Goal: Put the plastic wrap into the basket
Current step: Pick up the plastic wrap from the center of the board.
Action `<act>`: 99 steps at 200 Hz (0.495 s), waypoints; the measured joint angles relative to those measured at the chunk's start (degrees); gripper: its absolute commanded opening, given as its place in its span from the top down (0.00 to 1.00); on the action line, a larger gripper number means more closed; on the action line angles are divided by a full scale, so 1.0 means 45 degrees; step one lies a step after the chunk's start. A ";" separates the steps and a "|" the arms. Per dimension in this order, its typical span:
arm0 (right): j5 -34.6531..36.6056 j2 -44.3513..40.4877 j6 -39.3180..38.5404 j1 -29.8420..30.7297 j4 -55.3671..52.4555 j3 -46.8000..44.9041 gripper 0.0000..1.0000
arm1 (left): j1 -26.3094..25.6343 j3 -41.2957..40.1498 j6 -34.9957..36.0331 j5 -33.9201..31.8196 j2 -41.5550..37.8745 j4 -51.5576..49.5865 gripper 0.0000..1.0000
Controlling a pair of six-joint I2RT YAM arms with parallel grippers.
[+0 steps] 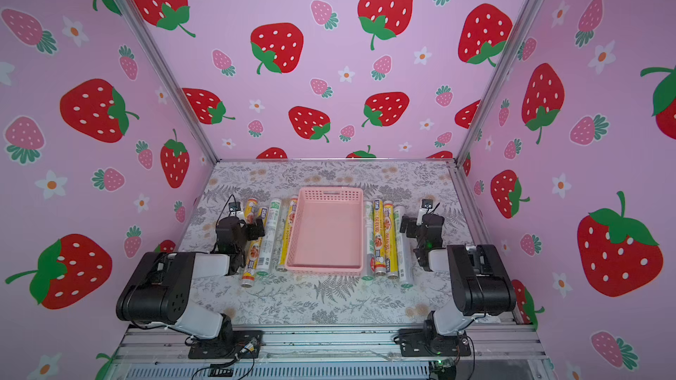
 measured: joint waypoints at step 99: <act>0.0000 0.0000 0.0000 0.0000 -0.0005 0.0000 0.00 | 0.0000 0.0000 -0.0015 0.0000 0.0000 0.0000 0.04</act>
